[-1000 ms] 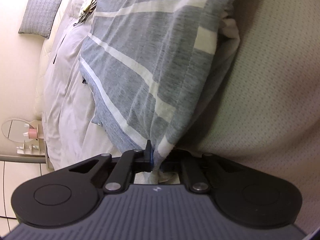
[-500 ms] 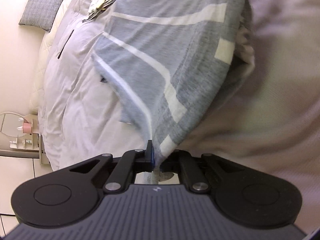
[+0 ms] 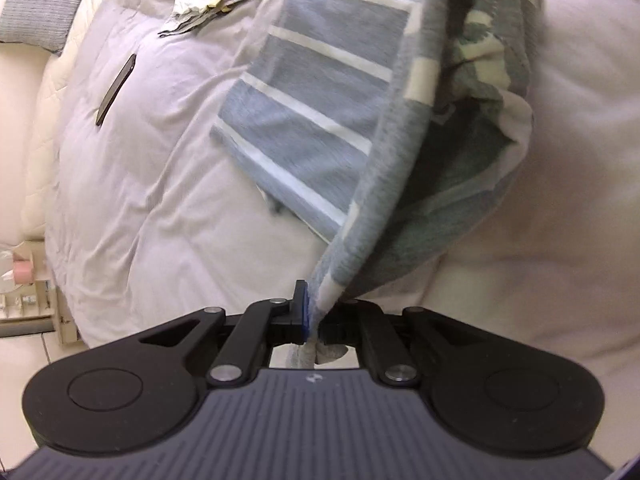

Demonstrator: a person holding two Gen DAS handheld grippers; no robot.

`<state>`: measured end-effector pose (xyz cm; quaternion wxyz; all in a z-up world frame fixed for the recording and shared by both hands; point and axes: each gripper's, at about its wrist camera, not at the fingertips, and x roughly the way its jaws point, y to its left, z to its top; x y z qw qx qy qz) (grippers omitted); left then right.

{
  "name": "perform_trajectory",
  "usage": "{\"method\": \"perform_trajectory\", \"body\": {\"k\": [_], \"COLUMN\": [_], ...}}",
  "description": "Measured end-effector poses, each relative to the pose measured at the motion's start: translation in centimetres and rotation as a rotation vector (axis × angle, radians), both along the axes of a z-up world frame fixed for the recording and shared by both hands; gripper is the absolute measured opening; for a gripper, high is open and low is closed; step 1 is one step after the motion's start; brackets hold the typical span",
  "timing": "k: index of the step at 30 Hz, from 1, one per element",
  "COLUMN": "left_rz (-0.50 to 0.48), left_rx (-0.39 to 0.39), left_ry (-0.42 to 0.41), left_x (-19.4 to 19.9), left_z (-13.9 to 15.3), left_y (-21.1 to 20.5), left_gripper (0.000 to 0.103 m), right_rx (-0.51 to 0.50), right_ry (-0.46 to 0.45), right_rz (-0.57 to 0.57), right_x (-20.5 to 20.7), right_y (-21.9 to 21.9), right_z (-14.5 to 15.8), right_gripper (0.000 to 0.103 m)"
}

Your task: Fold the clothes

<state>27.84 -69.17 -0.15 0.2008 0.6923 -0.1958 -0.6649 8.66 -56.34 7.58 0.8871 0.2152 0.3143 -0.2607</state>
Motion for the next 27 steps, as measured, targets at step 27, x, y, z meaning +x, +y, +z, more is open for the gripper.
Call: {"method": "perform_trajectory", "body": {"k": [27], "left_rz": [0.340], "left_rx": [0.210], "left_ry": [0.214], "left_x": [-10.3], "left_z": [-6.9], "left_y": [-24.7], "left_gripper": [0.034], "right_rx": [0.520], "right_ry": [-0.151], "right_rz": [-0.608], "right_x": [-21.0], "right_y": [-17.7], "right_z": [-11.8], "right_gripper": [0.014]}}
